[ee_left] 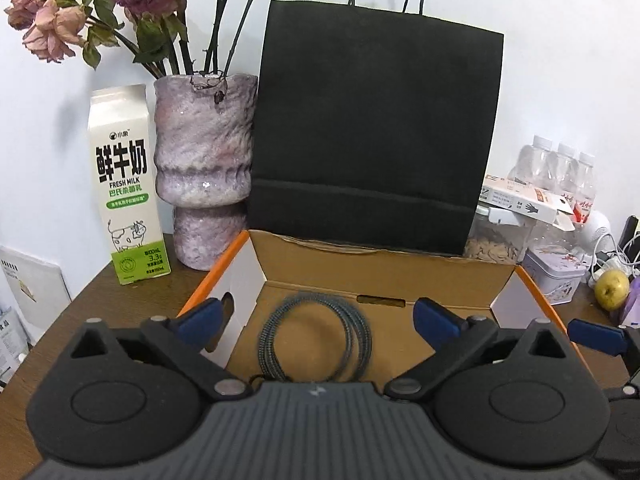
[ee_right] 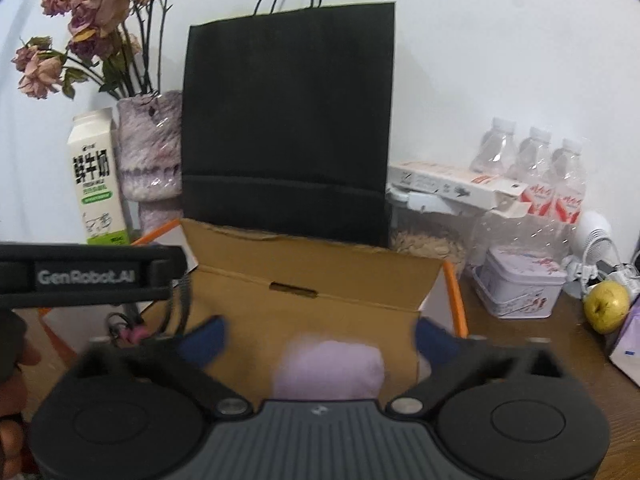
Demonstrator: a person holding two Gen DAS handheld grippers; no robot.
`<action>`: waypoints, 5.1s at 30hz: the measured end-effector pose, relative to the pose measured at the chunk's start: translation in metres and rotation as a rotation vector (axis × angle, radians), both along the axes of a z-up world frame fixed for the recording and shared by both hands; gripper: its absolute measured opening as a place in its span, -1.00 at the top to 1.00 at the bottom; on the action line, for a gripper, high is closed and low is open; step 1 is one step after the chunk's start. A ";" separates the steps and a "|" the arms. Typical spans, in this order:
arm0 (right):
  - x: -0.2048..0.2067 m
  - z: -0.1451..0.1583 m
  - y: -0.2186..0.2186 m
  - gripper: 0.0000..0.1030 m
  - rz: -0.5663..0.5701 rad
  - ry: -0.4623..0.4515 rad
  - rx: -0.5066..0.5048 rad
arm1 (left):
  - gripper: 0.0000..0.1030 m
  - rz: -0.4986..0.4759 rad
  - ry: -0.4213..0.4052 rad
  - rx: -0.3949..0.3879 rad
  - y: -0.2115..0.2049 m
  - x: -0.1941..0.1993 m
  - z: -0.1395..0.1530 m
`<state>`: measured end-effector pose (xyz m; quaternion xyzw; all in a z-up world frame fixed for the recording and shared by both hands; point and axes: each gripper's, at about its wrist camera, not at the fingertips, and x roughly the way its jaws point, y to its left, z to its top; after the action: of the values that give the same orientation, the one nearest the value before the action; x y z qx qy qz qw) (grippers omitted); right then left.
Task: Organize objects
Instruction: 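Open both tools to release cable and towel inside the box, then move the right tool to the white bottle cap and grasp it, then grasp the purple cloth pouch with the left tool while the right tool holds the cap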
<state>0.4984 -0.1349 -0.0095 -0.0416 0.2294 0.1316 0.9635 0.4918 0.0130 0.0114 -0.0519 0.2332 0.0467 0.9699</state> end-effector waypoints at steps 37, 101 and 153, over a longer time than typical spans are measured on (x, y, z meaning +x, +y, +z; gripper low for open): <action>-0.075 0.044 -0.024 -1.00 0.017 -0.054 0.031 | -1.00 -0.011 -0.066 -0.053 0.006 -0.089 0.044; -0.323 -0.020 -0.073 -1.00 0.093 0.099 -0.079 | -1.00 -0.067 0.027 -0.020 0.023 -0.347 -0.005; -0.262 -0.048 -0.084 0.24 -0.020 0.007 -0.111 | -1.00 -0.158 0.133 0.072 -0.015 -0.290 -0.026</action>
<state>0.2367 -0.2192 -0.0574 -0.0923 0.2403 0.1094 0.9601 0.2018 -0.0015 -0.0141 0.0047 0.2988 -0.0182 0.9541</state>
